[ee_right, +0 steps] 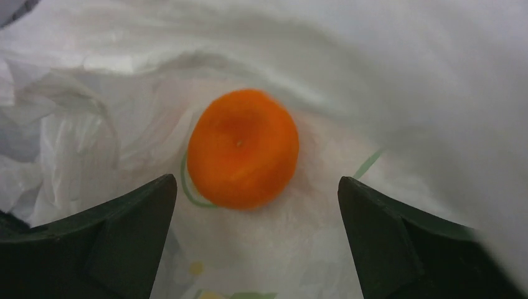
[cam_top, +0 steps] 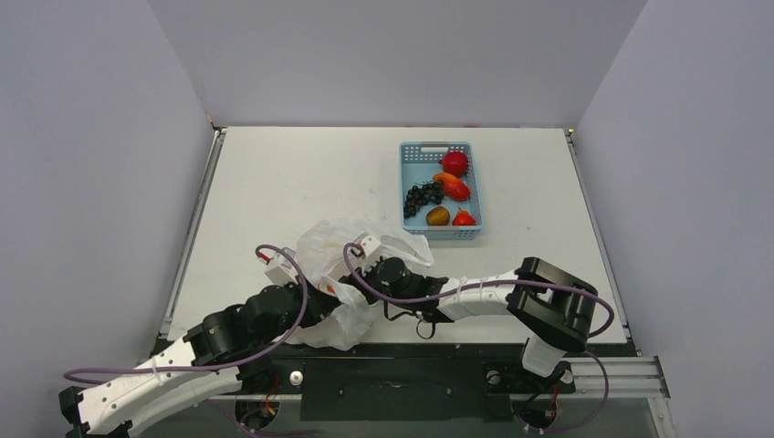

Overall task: Take the fake fruits out of the plastic bag
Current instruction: Adjust the plastic bag at the center of the board.

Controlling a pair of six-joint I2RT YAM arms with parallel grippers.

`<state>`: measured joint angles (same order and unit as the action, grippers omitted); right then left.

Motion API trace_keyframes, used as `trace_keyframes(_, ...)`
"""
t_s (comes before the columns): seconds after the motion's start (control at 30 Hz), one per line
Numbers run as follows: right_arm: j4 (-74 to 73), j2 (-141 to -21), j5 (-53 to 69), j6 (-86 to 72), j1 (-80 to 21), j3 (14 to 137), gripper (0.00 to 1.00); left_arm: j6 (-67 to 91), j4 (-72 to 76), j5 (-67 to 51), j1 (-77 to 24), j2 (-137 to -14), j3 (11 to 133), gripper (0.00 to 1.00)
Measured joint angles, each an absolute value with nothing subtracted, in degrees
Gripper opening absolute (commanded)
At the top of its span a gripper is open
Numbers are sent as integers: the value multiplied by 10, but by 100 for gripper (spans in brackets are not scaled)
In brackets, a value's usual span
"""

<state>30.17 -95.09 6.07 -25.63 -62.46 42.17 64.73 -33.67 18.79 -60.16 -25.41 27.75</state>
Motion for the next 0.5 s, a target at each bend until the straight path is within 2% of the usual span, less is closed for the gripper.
trace_keyframes(0.23, 277, -1006, 2, -229, -671, 447, 95, 686, -355, 190, -602, -227, 233, 0)
trace_keyframes(0.43, 249, -1067, -60, -216, -686, 491, 83, 686, -382, 211, -597, -244, 228, 0)
trace_keyframes(0.5, 242, -1070, -91, -213, -693, 494, 70, 690, -384, 208, -597, -243, 227, 0)
